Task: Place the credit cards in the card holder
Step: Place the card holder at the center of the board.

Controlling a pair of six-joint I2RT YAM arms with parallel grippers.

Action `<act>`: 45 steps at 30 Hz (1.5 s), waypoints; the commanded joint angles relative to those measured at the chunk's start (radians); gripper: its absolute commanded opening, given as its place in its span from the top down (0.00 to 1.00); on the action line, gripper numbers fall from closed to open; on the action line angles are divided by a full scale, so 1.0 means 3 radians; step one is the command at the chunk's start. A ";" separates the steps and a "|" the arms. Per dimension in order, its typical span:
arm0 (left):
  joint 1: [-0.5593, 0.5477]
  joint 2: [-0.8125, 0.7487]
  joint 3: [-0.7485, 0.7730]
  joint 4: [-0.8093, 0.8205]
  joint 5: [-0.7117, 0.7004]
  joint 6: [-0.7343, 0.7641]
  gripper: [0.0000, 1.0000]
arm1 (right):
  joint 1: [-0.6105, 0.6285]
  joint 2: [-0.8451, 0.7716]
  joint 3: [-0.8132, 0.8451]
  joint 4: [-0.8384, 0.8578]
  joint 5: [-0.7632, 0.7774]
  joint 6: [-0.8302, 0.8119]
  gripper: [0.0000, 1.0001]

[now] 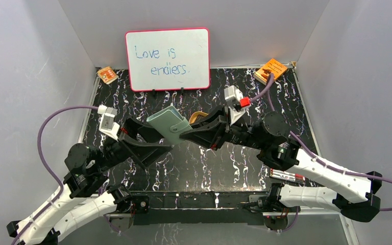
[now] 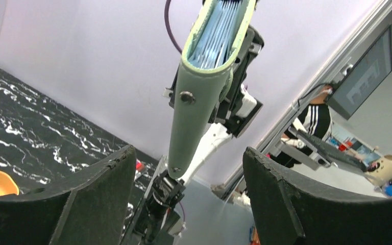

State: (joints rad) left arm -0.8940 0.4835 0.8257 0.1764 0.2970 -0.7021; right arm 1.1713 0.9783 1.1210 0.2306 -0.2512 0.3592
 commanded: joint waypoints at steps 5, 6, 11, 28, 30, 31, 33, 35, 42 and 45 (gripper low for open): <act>-0.0009 0.0122 -0.0294 0.1137 -0.0429 -0.0394 0.29 | -0.0008 -0.0185 -0.0429 0.1235 0.0372 0.0167 1.00; -0.0011 0.0161 -0.0306 0.1199 -0.0419 -0.0430 0.29 | -0.0008 -0.0187 -0.0450 0.1260 0.0381 0.0176 1.00; -0.0012 0.0349 -0.0234 0.1265 -0.0323 -0.0452 0.33 | -0.0010 -0.0172 -0.0444 0.1282 0.0321 0.0189 1.00; -0.0015 0.0330 0.0019 0.0964 0.0074 -0.0202 1.00 | -0.0008 0.0034 0.0354 -0.0473 -0.0066 0.0351 0.52; -0.0012 0.0345 0.0033 0.0969 0.0108 -0.0215 1.00 | -0.0010 0.0048 0.0349 -0.0442 -0.0068 0.0398 0.65; -0.0013 0.0349 0.0043 0.0960 0.0118 -0.0218 1.00 | -0.0008 0.0056 0.0349 -0.0426 -0.0079 0.0409 0.71; -0.0015 0.0350 0.0053 0.0942 0.0144 -0.0228 1.00 | -0.0008 0.0050 0.0328 -0.0372 -0.0107 0.0431 0.84; -0.0012 0.0339 0.0066 0.0875 0.0141 -0.0231 0.94 | -0.0009 0.0029 0.0291 -0.0312 -0.0124 0.0445 0.94; -0.0011 0.0232 0.0002 0.0860 0.0048 -0.0224 0.48 | -0.0009 -0.0274 -0.0218 0.0382 0.0018 0.0486 1.00; -0.0016 0.0226 -0.0008 0.0886 0.0049 -0.0214 0.42 | -0.0011 -0.0300 -0.0297 0.0544 0.0002 0.0506 1.00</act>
State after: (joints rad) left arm -0.8959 0.5678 0.8036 0.3965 0.3145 -0.7738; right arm 1.1652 0.9249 1.0454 0.1993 -0.2634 0.4969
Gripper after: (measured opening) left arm 0.554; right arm 0.254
